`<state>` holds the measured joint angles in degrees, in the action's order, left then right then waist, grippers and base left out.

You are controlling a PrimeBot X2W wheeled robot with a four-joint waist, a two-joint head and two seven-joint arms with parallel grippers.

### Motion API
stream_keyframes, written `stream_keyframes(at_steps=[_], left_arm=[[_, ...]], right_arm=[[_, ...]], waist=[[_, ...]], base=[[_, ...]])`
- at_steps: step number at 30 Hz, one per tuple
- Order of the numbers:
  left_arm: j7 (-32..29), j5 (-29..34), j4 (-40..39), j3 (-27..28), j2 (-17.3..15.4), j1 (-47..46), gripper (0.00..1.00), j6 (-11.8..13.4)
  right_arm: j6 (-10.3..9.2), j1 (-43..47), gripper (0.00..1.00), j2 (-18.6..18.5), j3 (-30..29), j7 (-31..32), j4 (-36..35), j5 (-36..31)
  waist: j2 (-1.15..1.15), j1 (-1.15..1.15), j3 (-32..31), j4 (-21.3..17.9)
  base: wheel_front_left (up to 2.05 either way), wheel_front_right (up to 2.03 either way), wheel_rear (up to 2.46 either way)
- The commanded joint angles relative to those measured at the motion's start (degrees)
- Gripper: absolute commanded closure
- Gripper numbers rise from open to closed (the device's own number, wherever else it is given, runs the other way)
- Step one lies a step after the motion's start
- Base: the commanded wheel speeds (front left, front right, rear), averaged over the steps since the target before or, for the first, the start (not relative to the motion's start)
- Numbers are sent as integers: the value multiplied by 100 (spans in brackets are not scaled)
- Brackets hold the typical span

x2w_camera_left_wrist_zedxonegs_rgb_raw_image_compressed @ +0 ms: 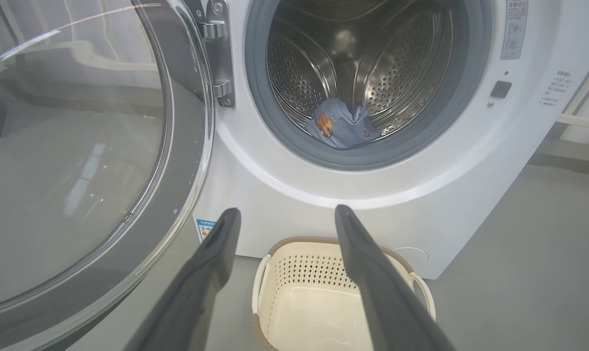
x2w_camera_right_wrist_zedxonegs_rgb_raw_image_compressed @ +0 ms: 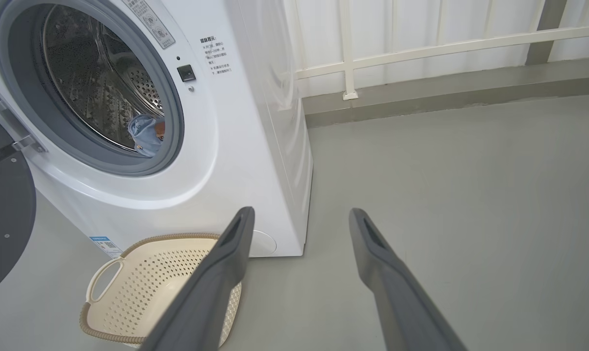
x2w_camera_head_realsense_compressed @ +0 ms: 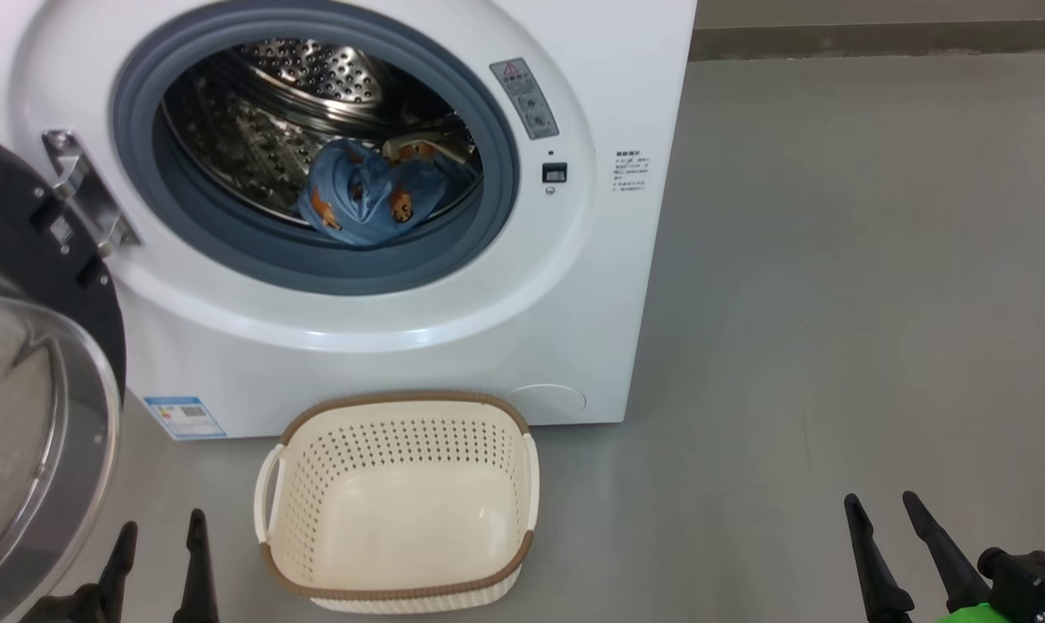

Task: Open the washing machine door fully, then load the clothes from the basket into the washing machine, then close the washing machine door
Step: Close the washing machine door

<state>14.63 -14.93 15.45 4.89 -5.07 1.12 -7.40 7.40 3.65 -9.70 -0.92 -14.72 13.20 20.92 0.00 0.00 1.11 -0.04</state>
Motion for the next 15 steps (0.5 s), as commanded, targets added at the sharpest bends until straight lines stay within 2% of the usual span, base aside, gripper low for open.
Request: stream_keyframes(at_steps=[1, 7, 15], left_arm=[[37, -10, -181, 214, -83, -110, 0, -9], [37, -8, -207, 185, -82, -86, 0, -9], [37, 8, -174, 164, -44, -91, 0, -9]], right_arm=[[9, -6, 0, -88, 93, -28, -144, 18], [9, -7, 0, -90, 70, -28, -135, 14], [9, -15, 0, -90, 90, -28, -149, -7]], waist=[[0, 0, 3, 16], [0, 0, 1, 93], [0, 0, -33, 293]], base=[[-113, 113, 0], [-65, 65, 0], [-3, 3, 0]])
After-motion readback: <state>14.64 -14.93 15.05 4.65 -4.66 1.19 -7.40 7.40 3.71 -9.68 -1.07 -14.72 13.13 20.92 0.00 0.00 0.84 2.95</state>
